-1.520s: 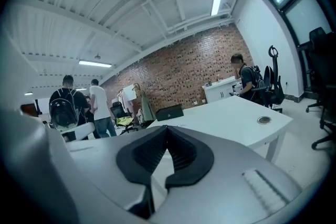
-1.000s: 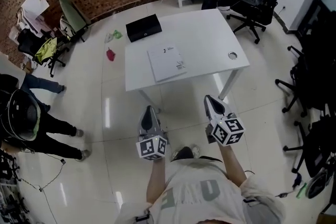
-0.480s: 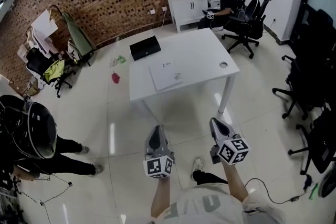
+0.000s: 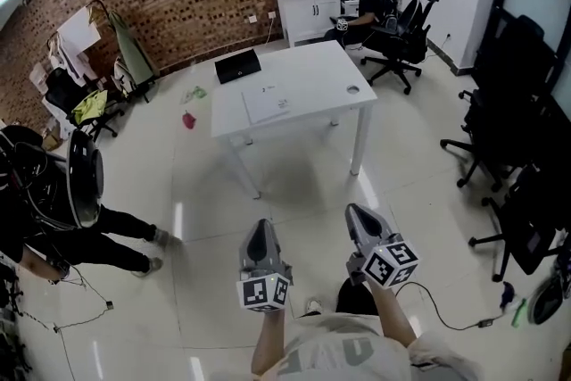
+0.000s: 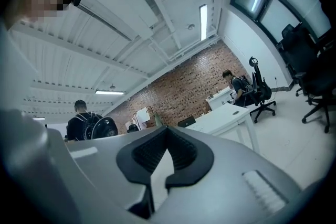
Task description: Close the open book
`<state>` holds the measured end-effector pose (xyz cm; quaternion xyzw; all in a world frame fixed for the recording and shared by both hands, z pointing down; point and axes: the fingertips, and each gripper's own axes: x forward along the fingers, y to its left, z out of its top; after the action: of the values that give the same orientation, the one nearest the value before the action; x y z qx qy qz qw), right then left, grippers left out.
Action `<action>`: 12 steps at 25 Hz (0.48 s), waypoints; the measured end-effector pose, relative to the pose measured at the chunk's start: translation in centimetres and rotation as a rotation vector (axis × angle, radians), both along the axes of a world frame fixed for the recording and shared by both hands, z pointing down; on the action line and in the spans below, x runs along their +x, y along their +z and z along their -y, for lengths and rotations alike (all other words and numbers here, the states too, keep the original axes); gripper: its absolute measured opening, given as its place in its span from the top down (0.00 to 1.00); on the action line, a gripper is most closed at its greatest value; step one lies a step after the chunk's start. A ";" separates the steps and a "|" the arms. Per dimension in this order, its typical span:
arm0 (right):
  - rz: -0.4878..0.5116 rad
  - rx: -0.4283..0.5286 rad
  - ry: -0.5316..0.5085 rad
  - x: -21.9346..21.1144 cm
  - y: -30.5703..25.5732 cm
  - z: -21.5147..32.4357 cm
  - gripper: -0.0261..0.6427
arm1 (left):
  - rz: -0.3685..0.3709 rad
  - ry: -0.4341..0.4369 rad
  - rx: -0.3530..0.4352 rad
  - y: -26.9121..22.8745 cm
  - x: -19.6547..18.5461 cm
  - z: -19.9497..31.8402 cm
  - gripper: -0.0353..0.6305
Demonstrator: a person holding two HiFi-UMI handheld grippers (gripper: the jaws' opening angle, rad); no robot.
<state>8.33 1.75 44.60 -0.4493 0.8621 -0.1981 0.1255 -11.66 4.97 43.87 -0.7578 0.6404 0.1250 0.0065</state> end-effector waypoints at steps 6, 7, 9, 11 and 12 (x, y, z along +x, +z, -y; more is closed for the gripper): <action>-0.009 0.010 -0.029 2.9 -1.0 -5.5 0.96 | 0.046 -0.049 0.030 -2.6 3.6 -6.2 0.92; -0.015 0.007 -0.032 3.6 -1.1 -6.5 0.96 | 0.041 -0.055 0.015 -2.4 4.4 -7.3 0.92; -0.029 0.003 -0.037 5.4 -1.3 -8.4 0.96 | 0.030 -0.058 -0.011 -2.0 6.6 -9.3 0.92; -0.044 -0.006 -0.059 6.6 -1.0 -10.1 0.96 | 0.025 -0.056 -0.027 -1.7 9.0 -11.1 0.92; -0.049 -0.013 -0.076 6.9 -0.7 -10.8 0.96 | 0.023 -0.052 -0.034 -1.5 10.1 -11.8 0.92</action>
<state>15.26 12.51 43.86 -0.4218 0.8799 -0.1974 0.0940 -1.54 16.75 42.34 -0.7421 0.6619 0.1053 0.0042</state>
